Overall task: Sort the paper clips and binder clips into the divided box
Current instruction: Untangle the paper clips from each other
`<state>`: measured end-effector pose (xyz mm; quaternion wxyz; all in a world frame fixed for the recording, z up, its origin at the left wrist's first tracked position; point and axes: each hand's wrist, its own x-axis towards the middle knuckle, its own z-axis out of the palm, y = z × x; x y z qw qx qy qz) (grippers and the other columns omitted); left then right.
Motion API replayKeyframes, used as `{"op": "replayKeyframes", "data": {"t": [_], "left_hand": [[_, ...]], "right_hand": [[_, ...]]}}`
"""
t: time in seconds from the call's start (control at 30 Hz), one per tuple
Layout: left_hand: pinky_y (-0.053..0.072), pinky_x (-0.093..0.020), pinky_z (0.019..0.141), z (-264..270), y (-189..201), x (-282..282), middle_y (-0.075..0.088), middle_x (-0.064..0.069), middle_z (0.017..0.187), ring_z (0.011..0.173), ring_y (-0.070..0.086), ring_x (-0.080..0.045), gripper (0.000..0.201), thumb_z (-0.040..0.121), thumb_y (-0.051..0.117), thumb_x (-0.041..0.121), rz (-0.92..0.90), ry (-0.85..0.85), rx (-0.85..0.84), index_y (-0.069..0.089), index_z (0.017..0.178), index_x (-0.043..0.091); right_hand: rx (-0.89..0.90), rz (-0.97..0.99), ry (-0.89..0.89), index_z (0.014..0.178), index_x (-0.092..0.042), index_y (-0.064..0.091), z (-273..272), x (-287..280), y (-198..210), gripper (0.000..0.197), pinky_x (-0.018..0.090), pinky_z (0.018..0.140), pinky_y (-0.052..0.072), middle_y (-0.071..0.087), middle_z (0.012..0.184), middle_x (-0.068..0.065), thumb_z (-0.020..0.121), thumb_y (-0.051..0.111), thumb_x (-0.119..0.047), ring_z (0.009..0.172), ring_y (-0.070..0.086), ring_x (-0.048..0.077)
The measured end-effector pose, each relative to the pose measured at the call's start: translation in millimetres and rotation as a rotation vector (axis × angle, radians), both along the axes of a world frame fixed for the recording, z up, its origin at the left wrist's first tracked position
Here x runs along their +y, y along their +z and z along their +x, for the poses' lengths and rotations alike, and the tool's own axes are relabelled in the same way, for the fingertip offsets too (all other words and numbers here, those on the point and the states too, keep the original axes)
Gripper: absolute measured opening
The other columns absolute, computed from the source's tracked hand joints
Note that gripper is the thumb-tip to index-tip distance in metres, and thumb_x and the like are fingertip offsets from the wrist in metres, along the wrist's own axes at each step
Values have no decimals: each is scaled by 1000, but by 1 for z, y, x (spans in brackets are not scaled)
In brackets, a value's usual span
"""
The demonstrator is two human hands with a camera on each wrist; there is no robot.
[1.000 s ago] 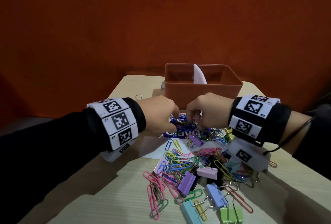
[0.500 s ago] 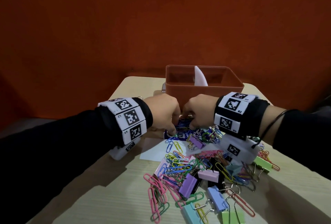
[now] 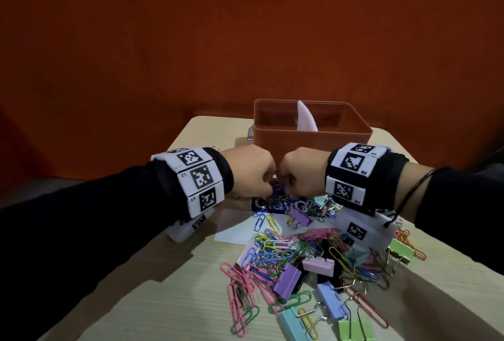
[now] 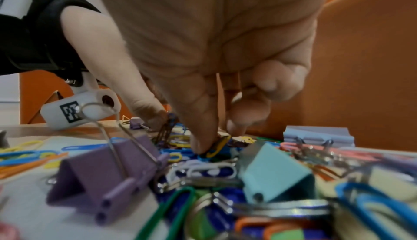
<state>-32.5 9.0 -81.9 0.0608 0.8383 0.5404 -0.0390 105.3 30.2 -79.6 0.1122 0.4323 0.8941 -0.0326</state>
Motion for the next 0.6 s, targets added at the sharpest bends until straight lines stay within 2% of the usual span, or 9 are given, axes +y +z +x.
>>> {"op": "replayKeyframes", "data": {"t": [0.1, 0.17, 0.2, 0.27, 0.33, 0.43, 0.53, 0.6], "left_hand": [[36, -29, 66, -3, 4, -2, 50, -1, 73, 78, 49, -23, 27, 94, 44, 26, -103, 91, -79, 49, 70, 17], [36, -29, 60, -5, 6, -3, 46, -1, 69, 69, 46, -20, 34, 97, 37, 24, -150, 152, -157, 43, 65, 16], [35, -24, 54, -6, 7, -3, 44, 0, 65, 61, 43, -16, 36, 98, 36, 22, -161, 187, -205, 42, 63, 17], [28, -19, 40, -10, 10, -3, 40, -1, 59, 49, 32, -14, 36, 96, 37, 18, -215, 214, -331, 38, 60, 16], [19, -20, 38, -14, 14, -2, 33, 0, 54, 44, 23, -15, 34, 92, 37, 18, -282, 260, -497, 34, 59, 16], [17, -18, 40, -18, 19, 0, 28, 2, 50, 42, 21, -13, 38, 97, 41, 25, -294, 314, -691, 33, 60, 19], [22, -15, 36, -20, 24, 2, 34, 2, 51, 40, 24, -10, 41, 101, 43, 29, -280, 310, -865, 38, 62, 18], [23, -15, 34, -21, 29, 4, 42, 0, 55, 37, 26, -6, 38, 102, 43, 26, -299, 305, -955, 43, 66, 15]], "right_hand": [[47, -11, 0, 79, -14, 65, 6, 1, 4, 9, 33, 75, 51, 68, 82, 2, 77, 60, -7, 82, 61, 22], [86, -36, -7, 78, -9, 66, 10, 3, 5, 9, 30, 73, 51, 70, 81, -1, 76, 59, -4, 84, 63, 20], [99, -28, -5, 76, -10, 65, 11, 4, 5, 10, 29, 71, 50, 69, 79, -4, 76, 58, -4, 82, 62, 19], [123, 13, -12, 71, -19, 60, 11, 3, 5, 15, 25, 64, 44, 59, 69, -10, 77, 55, -6, 74, 56, 19], [167, 4, -56, 66, -25, 55, 11, 2, 8, 21, 23, 58, 41, 52, 62, -10, 78, 53, -8, 66, 52, 16], [341, -223, -216, 66, -19, 54, 10, 1, 18, 22, 23, 49, 43, 55, 54, -3, 81, 47, -5, 50, 52, 19], [524, -387, -345, 77, -5, 51, 8, 5, 25, 17, 28, 47, 35, 48, 58, 14, 89, 40, -3, 47, 42, 25], [603, -446, -404, 69, -4, 49, 9, 10, 28, 24, 28, 45, 34, 47, 59, 18, 90, 38, -6, 46, 41, 26]]}}
